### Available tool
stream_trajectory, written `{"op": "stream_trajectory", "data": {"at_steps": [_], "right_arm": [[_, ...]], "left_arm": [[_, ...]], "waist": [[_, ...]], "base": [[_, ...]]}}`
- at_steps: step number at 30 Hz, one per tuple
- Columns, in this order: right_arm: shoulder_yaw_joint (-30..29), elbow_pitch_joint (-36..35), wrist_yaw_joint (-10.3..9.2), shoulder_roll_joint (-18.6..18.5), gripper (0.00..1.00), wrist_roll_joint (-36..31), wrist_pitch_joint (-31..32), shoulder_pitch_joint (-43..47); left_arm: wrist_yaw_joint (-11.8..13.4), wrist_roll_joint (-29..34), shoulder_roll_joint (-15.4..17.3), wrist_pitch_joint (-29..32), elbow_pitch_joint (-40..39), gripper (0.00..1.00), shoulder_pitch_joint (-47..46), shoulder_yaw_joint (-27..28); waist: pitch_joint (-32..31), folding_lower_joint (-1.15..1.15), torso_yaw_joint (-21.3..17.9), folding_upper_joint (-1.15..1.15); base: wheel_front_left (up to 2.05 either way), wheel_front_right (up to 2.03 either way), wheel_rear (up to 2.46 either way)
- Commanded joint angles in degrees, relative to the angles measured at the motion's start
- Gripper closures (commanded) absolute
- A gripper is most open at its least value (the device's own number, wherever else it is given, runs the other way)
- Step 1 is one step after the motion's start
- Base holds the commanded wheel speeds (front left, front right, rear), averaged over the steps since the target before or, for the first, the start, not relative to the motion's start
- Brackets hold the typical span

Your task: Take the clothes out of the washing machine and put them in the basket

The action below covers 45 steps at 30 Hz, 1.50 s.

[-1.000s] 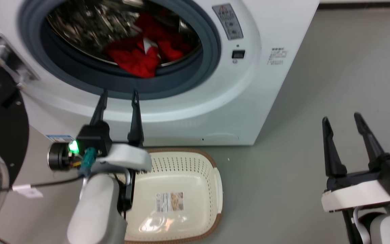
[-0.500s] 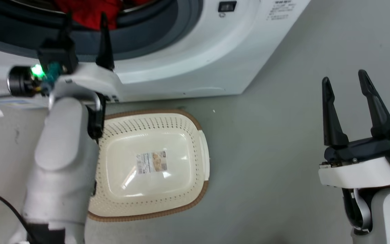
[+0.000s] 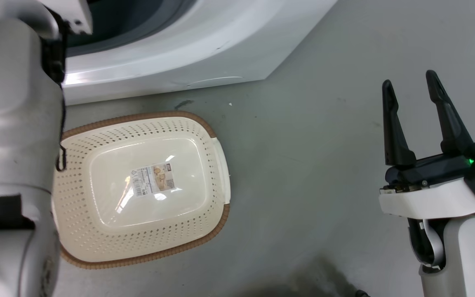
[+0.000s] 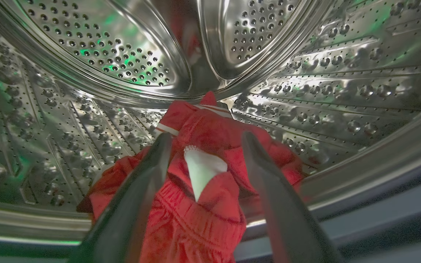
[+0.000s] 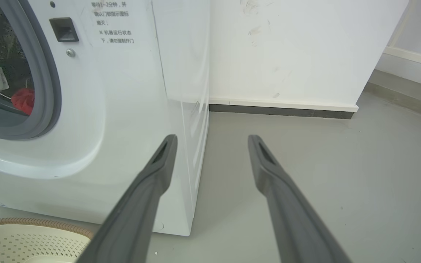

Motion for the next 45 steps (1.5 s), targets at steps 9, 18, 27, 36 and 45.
{"op": "stream_trajectory", "data": {"at_steps": [9,18,27,36,45], "right_arm": [[2.24,3.06,-0.04,0.16,0.0,2.64,-2.08,-1.64],[4.3,4.7,-0.04,0.16,0.0,4.26,-2.96,-2.41],[5.3,5.98,-0.04,0.16,0.0,5.9,-3.6,-3.6],[4.69,6.59,-0.04,0.16,0.0,6.27,-4.0,-4.61],[3.78,7.44,-0.04,0.16,0.0,5.32,-3.98,-3.7]], "left_arm": [[-3.37,1.99,4.88,14.33,10.85,0.0,-12.42,-3.12],[-4.98,1.75,8.47,27.87,15.58,0.0,-19.17,-4.32],[-2.68,0.64,10.34,32.37,15.54,0.26,-20.35,-3.89],[-0.75,-0.29,9.7,33.31,14.03,1.0,-18.22,-4.28],[2.27,-0.14,9.61,20.22,8.3,1.0,-14.56,-5.04]], "waist": [[2.12,-0.01,-3.87,0.0],[5.41,-0.01,-6.58,0.0],[7.97,-0.01,-8.0,0.0],[7.96,-0.01,-7.77,0.0],[4.23,-0.01,-6.77,0.0]], "base": [[0.0,0.0,0.0],[0.0,0.0,0.0],[0.0,0.0,0.0],[0.0,0.0,0.0],[0.0,0.0,0.0]]}}
